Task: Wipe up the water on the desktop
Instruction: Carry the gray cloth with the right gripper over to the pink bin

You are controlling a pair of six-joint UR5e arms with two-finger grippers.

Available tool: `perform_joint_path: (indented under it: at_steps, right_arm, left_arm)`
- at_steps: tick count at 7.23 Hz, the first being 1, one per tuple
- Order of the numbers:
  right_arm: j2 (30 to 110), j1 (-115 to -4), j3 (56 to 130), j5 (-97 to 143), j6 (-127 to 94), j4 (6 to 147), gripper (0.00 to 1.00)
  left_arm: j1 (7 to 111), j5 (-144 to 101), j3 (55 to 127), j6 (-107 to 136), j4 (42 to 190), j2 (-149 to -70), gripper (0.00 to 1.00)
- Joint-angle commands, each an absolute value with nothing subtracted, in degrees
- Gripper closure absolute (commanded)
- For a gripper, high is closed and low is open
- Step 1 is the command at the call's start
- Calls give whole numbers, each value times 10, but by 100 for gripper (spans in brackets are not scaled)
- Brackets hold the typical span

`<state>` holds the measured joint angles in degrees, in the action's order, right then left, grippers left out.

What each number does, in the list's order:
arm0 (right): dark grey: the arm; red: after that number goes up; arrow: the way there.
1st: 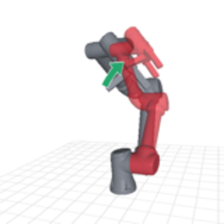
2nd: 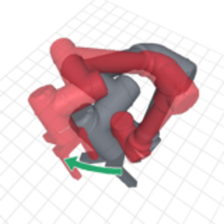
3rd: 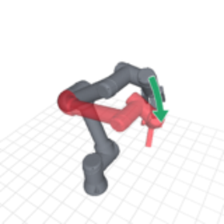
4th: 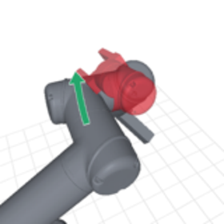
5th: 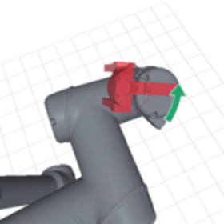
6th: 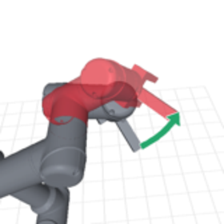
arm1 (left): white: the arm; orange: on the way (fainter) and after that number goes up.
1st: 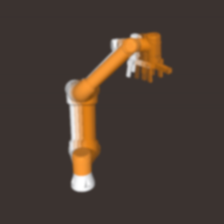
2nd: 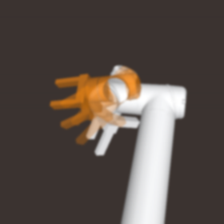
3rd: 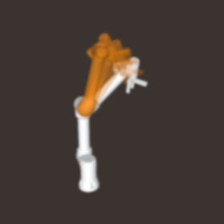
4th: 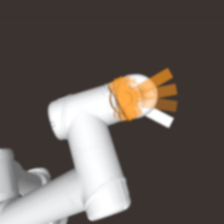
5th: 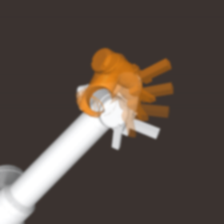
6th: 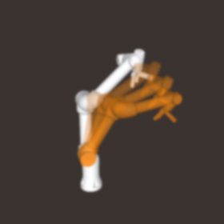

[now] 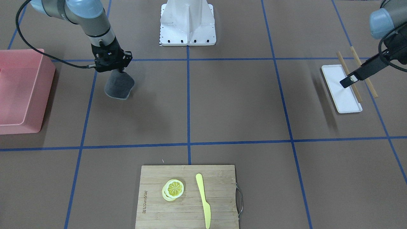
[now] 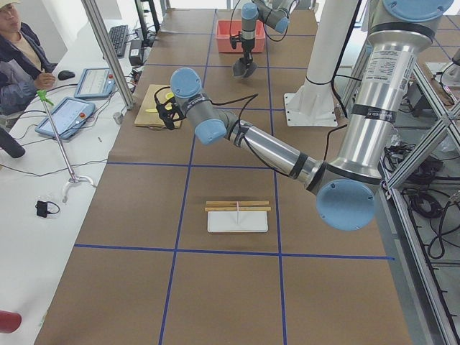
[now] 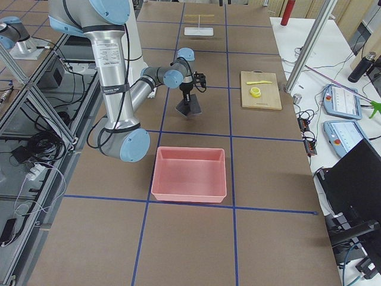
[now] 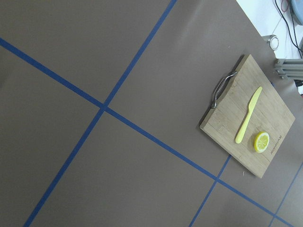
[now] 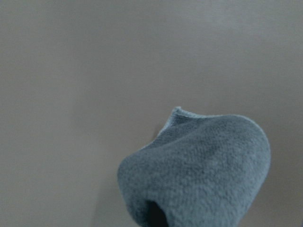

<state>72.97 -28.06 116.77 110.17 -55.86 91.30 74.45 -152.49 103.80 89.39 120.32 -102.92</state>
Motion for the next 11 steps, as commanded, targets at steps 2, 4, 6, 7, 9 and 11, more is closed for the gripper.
perform_joint_path:
  at_steps: [2,4,6,7,9,11]
  right_arm:
    - [622,-238,1121,1090,-628,911,100]
    - [656,-271,1128,1099,-620,913,100]
    - [786,-333,1206,1134,-557,918,100]
    - [811,-376,1231,1173,-552,918,100]
    - [858,-463,1287,1189,-553,918,100]
    - [909,-648,1303,1304,-537,918,100]
  left_arm:
    - [743,-1524,1033,894,1203,-1028,2]
    - [744,-1524,1031,894,1204,-1028,2]
    - [744,-1524,1033,893,1204,-1028,2]
    - [745,-1524,1033,893,1204,-1028,2]
    - [750,-1524,1037,893,1204,-1029,2]
    - [756,-1524,1034,894,1203,-1029,2]
